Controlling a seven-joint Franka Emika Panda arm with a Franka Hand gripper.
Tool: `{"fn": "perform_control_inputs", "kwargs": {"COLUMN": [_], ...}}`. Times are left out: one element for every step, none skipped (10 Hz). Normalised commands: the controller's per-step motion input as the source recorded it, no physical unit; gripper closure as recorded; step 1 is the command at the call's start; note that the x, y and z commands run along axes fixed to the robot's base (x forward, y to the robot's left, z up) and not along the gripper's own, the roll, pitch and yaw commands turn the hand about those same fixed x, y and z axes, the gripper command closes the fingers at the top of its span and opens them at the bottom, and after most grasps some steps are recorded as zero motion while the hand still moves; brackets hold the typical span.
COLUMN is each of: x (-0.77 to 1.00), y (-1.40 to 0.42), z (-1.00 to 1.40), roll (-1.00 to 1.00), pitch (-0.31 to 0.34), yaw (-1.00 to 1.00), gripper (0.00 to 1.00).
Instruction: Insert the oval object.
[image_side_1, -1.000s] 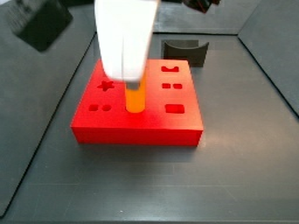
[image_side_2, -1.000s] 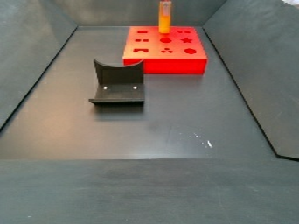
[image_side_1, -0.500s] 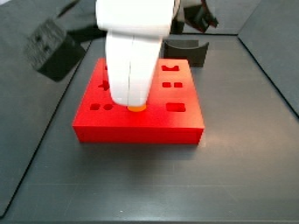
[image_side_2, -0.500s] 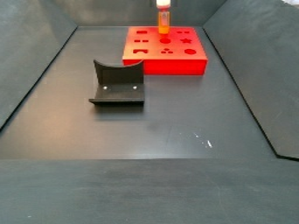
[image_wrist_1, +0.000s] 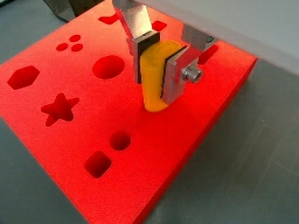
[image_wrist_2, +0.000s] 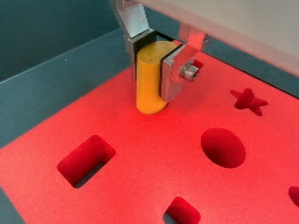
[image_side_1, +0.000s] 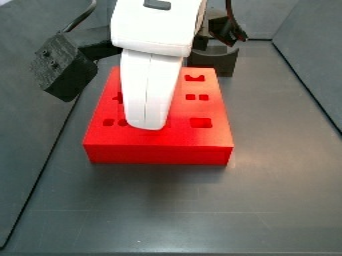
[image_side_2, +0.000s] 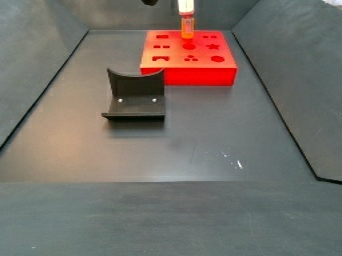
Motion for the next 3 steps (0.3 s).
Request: {"fn": "perform_control_inputs", "kwargs": {"x": [0.07, 0.00, 0.00], "y": [0.00, 0.07, 0.00], "z": [-0.95, 0.00, 0.00], "roll": [-0.02, -0.08, 0.00], "pitch": [-0.026, 0.000, 0.000], "yaw": [-0.19, 0.00, 0.00], "gripper": [1.00, 1.00, 1.00]}}
